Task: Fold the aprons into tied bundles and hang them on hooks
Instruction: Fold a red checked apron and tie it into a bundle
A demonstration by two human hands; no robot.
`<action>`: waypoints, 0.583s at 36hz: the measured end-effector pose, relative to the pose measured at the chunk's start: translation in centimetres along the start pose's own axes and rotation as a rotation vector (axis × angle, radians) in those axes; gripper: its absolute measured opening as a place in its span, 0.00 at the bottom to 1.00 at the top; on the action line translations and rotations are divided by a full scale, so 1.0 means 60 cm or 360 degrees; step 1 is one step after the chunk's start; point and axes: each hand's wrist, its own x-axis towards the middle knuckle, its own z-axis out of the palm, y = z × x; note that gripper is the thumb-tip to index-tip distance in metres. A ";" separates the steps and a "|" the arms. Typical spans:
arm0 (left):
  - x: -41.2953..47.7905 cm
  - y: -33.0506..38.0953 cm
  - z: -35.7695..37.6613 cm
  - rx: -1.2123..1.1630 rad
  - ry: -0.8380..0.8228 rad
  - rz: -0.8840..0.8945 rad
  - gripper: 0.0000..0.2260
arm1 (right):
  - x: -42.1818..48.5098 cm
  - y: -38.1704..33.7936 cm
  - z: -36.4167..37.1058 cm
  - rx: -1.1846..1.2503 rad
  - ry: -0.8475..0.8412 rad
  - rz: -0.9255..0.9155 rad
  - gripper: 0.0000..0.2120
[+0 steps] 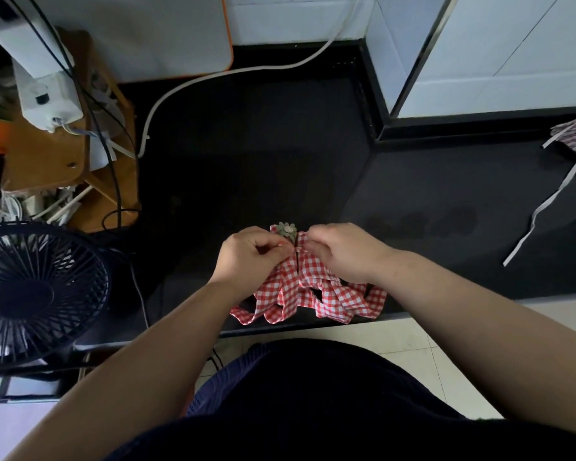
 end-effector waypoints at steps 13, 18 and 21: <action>-0.009 0.014 0.022 -0.0084 0.0166 -0.0119 0.08 | -0.012 0.007 0.001 0.0323 0.0099 0.0179 0.12; -0.011 0.010 0.021 0.0007 0.0193 -0.0039 0.08 | -0.010 0.004 0.004 0.0489 0.0105 0.0282 0.13; -0.015 0.005 0.018 0.0116 0.0207 0.0032 0.08 | -0.009 0.008 0.000 0.0512 0.0083 0.0344 0.14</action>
